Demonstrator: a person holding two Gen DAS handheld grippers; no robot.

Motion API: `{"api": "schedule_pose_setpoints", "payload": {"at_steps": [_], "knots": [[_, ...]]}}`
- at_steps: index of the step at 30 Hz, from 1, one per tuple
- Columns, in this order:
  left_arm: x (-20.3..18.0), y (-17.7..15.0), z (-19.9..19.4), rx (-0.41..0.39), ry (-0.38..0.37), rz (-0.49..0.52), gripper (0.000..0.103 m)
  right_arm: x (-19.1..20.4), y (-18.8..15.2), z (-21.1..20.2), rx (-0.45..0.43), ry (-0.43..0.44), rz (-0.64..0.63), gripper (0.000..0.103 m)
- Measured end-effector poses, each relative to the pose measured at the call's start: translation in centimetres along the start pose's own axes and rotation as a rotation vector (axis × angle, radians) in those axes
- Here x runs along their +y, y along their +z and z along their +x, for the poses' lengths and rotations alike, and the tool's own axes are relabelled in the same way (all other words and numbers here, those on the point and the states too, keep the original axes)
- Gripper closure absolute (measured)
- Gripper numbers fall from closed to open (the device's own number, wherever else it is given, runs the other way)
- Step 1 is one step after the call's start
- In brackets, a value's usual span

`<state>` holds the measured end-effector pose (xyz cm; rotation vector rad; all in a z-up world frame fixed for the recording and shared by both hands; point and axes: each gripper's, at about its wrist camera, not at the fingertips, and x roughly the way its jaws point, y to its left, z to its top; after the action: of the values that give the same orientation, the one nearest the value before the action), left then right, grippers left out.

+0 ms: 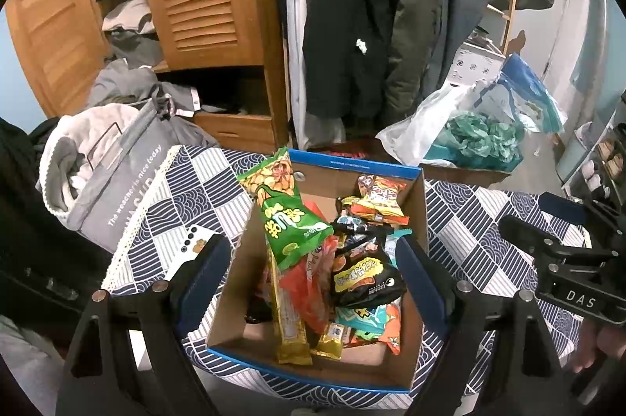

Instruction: Organize snacks

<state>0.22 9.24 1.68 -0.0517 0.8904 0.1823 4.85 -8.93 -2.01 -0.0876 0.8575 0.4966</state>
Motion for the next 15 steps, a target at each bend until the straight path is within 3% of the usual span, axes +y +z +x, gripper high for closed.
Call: {"api": "schedule_pose_setpoints", "payload": {"at_steps": [15], "knots": [[1.4,0.1,-0.1,0.015,0.016,-0.071,0.011,0.0,0.0,0.0,0.004,-0.002,0.000,0.027]]}}
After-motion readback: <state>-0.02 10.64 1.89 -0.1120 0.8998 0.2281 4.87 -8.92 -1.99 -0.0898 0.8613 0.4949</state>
